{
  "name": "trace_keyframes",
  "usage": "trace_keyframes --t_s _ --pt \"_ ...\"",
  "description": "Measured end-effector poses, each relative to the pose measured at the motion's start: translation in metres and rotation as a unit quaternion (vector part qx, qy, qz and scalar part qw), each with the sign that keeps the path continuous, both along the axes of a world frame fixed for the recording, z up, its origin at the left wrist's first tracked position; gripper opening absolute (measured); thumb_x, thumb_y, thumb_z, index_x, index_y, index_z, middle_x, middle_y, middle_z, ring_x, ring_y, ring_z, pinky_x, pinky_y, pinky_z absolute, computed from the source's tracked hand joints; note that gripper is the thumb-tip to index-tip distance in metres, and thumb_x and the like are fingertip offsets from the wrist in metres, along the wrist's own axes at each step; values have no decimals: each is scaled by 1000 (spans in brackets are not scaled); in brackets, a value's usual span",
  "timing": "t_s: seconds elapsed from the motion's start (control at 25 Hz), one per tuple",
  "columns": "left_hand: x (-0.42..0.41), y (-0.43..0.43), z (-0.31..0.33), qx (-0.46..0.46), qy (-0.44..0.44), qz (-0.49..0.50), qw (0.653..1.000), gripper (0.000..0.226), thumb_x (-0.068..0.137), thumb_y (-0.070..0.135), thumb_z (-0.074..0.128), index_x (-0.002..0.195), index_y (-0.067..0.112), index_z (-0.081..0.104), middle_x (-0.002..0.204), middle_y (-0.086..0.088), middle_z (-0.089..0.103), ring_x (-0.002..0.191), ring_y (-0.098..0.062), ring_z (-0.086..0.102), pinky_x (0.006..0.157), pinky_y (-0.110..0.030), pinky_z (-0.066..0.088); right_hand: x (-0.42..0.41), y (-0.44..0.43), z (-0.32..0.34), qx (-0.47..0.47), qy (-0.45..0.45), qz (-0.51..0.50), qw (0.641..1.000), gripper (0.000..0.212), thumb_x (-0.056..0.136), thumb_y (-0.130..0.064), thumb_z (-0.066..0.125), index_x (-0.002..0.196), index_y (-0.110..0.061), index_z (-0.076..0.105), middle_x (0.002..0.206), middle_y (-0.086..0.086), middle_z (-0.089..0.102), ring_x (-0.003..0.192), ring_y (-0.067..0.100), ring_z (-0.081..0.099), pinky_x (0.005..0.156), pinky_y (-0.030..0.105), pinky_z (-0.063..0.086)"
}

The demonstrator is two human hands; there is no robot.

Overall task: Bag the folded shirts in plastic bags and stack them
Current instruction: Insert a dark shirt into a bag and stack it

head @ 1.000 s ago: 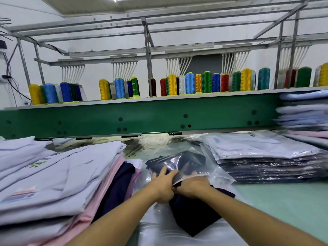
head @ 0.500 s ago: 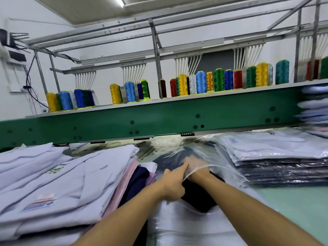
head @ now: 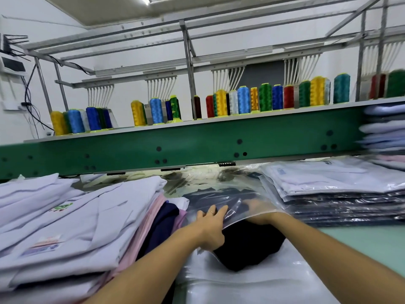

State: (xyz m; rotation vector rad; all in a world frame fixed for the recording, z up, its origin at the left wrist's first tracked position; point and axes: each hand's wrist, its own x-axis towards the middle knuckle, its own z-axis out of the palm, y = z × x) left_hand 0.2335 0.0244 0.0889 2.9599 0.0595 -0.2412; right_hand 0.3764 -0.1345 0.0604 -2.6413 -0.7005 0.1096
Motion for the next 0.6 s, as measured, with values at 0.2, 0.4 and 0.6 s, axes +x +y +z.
trace_keyframes --t_s 0.2,0.4,0.6 --pt "-5 2 -2 34 37 -14 999 81 91 11 39 159 31 0 167 -2 3 149 -42 8 117 -52 26 9 -11 -7 29 -8 -15 999 37 86 -40 74 122 -29 72 130 -3 64 117 17 60 98 28 47" --pt "-1 1 -2 21 -7 -1 1000 78 91 10 39 159 21 3 164 -9 13 147 -43 13 118 -47 20 -19 24 -20 -92 -163 7 982 55 100 -41 41 153 -26 39 164 8 23 152 34 17 121 54 19" --pt "-4 -3 -10 17 26 -12 999 80 90 8 38 158 22 -1 165 -7 5 150 -37 4 120 -49 20 -52 58 -46 -229 -41 170 958 67 105 -38 36 161 -27 2 169 2 -5 154 36 -10 115 74 4"
